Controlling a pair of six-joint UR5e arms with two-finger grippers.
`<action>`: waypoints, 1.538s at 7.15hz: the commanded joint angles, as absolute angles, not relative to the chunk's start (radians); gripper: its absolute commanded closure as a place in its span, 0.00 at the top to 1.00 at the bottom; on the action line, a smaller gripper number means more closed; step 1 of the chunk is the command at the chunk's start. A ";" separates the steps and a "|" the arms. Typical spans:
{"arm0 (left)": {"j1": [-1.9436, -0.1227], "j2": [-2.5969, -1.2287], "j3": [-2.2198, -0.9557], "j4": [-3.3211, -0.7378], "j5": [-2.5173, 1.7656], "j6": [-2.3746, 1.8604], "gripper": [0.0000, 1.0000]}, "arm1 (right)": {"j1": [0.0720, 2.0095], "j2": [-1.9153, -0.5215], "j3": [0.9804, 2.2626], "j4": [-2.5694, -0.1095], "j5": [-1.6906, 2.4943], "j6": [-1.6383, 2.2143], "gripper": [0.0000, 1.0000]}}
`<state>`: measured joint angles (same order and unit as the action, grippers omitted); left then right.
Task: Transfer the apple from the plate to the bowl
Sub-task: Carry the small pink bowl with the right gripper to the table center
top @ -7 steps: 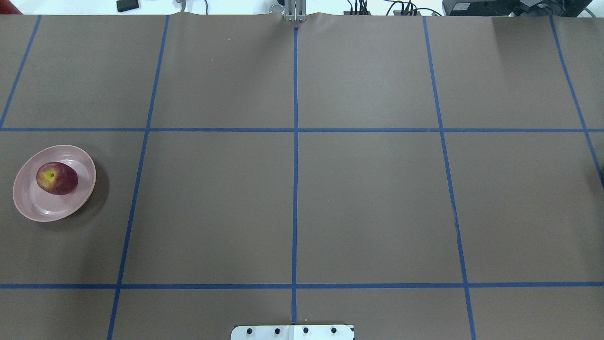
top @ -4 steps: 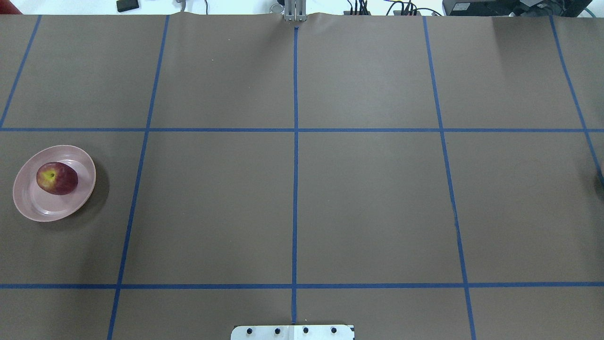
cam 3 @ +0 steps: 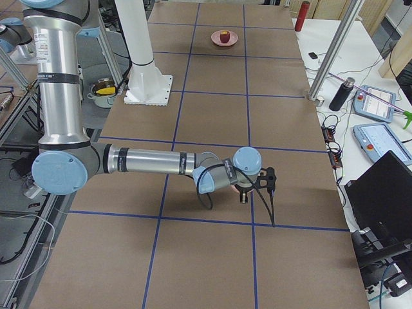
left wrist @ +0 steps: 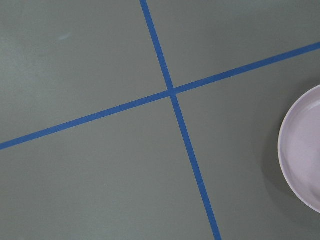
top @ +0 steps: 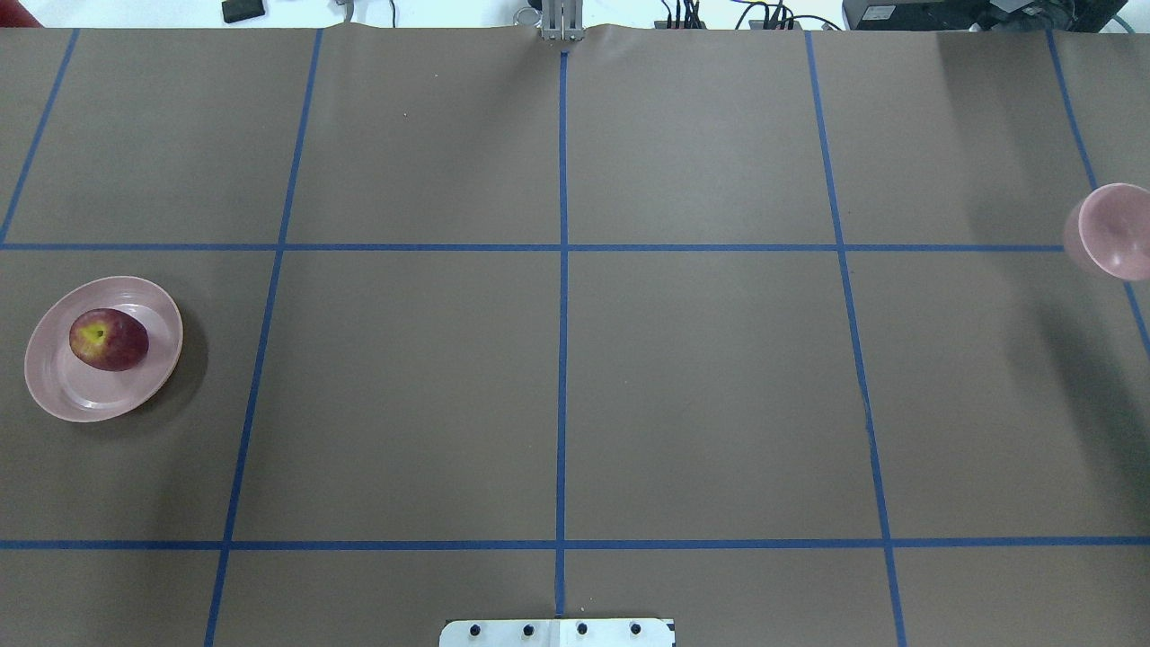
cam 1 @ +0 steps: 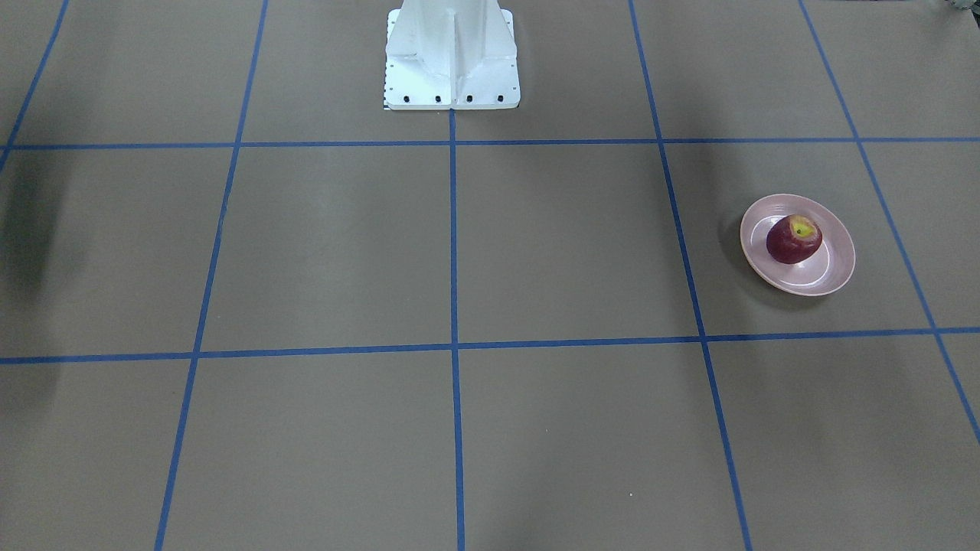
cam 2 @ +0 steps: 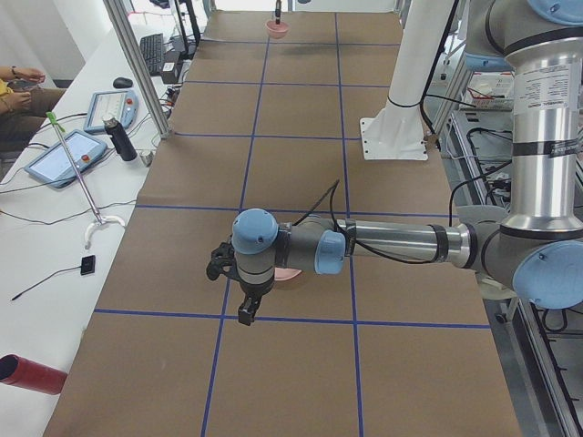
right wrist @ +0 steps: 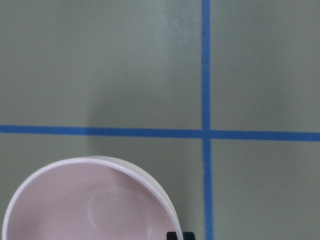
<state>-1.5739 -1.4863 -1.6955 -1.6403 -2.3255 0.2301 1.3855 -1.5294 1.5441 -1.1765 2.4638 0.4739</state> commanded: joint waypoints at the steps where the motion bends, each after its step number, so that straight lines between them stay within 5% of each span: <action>1: -1.574 -1.486 -1.695 -1.640 -2.326 0.230 0.98 | 1.178 -1.421 1.698 -1.173 2.445 0.898 0.00; 5: -1.572 -1.486 -1.686 -1.638 -2.326 0.229 0.98 | 0.731 -1.094 1.691 -1.189 2.066 1.453 0.00; 7: -1.572 -1.486 -1.686 -1.638 -2.326 0.230 0.98 | 0.616 -0.937 1.654 -1.409 2.003 1.541 0.00; 11: -1.572 -1.486 -1.686 -1.640 -2.326 0.230 0.98 | 0.531 -0.871 1.555 -1.402 1.953 1.654 0.00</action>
